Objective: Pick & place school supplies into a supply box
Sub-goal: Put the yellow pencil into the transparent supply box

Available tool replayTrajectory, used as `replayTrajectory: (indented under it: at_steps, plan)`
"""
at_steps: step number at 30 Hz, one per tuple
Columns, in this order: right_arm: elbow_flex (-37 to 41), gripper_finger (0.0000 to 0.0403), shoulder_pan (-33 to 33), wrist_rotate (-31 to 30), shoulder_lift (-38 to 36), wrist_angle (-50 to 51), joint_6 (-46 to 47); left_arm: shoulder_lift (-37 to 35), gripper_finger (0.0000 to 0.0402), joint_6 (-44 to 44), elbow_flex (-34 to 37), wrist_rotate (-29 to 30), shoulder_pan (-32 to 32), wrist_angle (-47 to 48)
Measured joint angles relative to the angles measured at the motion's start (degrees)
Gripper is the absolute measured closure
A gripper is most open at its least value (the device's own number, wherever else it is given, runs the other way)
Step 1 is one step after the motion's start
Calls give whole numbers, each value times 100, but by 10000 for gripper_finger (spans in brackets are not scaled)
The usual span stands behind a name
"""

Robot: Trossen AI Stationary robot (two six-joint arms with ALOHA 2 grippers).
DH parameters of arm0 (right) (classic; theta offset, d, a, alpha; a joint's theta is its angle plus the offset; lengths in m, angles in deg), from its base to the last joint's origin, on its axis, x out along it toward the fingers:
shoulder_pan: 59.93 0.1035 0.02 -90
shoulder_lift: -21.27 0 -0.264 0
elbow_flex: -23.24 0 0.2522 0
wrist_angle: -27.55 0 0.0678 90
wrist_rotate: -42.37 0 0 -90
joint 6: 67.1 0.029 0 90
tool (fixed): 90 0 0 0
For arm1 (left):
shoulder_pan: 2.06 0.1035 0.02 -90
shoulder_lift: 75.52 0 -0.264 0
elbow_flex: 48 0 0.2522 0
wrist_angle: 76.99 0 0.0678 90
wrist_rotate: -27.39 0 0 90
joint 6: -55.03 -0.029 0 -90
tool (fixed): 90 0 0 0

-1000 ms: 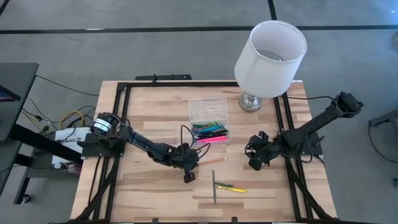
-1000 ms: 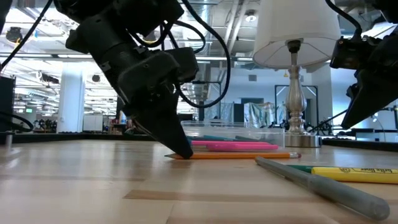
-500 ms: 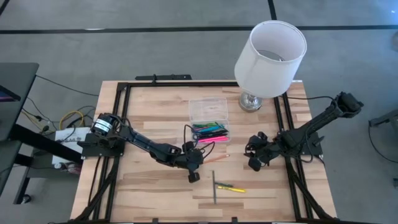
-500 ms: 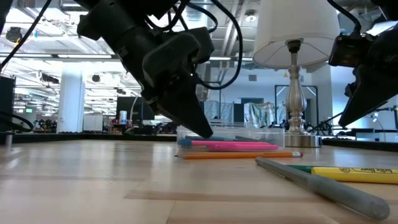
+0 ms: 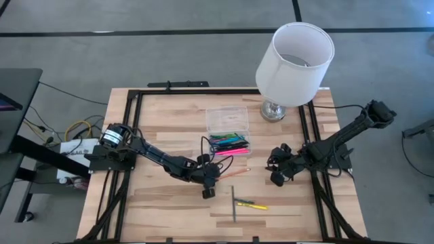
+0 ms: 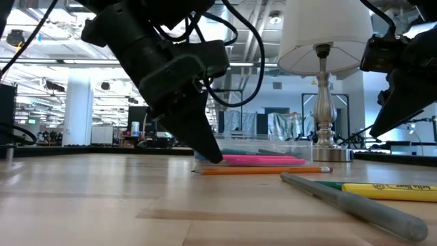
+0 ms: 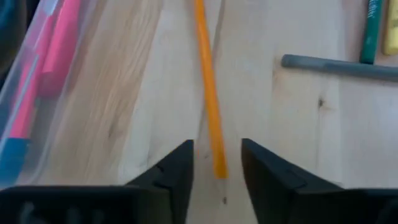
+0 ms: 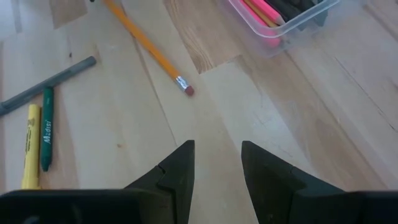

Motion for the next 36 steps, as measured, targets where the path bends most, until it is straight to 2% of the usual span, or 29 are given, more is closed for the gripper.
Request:
replayTrajectory:
  at_steps: [4, 7, 11, 17, 24, 28, 36]
  plan:
    - [0, 278, 0, -101, 0, 0, -4, 0, 232, -191, 0, 2, 81, 82]
    - [0, 278, 0, -159, 2, -7, -9, 158, 216, -308, -2, -266, 167, 28]
    - [0, 278, 0, -157, 2, -6, -4, 443, 210, -242, -196, -433, 256, -147]
    - [0, 278, 0, -156, 2, -10, 0, 729, 209, -501, -741, -257, 318, -2]
    - [0, 278, 0, -157, 2, -8, -17, 777, 226, -533, -1060, -13, 718, 56]
    - [0, 278, 0, -157, 1, -7, -33, 774, 246, -549, -1225, -145, 841, 56]
    - [0, 278, 0, -157, 2, -4, -48, 756, 278, -1213, -1467, 33, 865, 75]
